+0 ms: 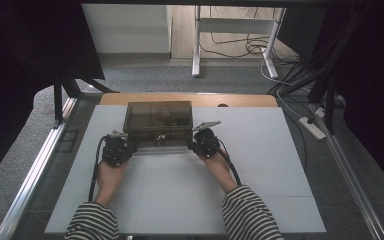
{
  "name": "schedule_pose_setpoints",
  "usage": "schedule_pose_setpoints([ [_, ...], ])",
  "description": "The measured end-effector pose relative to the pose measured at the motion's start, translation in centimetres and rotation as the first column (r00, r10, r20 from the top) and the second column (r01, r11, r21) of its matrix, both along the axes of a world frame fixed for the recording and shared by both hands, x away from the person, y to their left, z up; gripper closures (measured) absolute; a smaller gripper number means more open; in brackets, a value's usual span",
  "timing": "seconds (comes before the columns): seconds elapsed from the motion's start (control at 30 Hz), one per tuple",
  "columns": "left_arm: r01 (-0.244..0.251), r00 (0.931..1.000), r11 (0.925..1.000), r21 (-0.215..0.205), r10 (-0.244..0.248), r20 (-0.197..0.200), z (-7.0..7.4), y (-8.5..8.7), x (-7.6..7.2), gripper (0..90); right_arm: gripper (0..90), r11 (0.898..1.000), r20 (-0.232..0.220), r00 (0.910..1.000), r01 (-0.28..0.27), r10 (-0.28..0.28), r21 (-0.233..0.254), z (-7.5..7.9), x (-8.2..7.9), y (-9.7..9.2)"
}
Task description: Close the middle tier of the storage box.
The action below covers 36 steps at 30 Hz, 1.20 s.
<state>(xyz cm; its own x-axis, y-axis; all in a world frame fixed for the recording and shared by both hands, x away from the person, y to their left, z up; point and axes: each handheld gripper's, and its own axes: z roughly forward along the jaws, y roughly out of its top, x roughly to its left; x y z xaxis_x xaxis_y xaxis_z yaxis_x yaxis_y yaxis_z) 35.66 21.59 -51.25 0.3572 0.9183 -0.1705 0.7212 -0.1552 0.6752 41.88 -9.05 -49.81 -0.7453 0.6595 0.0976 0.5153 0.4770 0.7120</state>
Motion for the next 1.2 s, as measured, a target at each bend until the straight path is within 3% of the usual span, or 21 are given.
schedule_pose_setpoints([
  [0.73,-0.035,0.9994,0.9993,-0.01,0.035,-0.007,-0.2,-0.1,1.9,88.8,89.2,0.998,0.01,0.9978,0.066,-0.066,-0.002,-0.2,1.3,0.4],
  [1.2,-0.024,0.9995,0.9995,-0.021,0.024,-0.019,-0.3,-0.2,1.9,88.8,86.9,0.998,0.003,0.9981,0.061,-0.061,-0.003,-0.2,1.4,0.6],
])
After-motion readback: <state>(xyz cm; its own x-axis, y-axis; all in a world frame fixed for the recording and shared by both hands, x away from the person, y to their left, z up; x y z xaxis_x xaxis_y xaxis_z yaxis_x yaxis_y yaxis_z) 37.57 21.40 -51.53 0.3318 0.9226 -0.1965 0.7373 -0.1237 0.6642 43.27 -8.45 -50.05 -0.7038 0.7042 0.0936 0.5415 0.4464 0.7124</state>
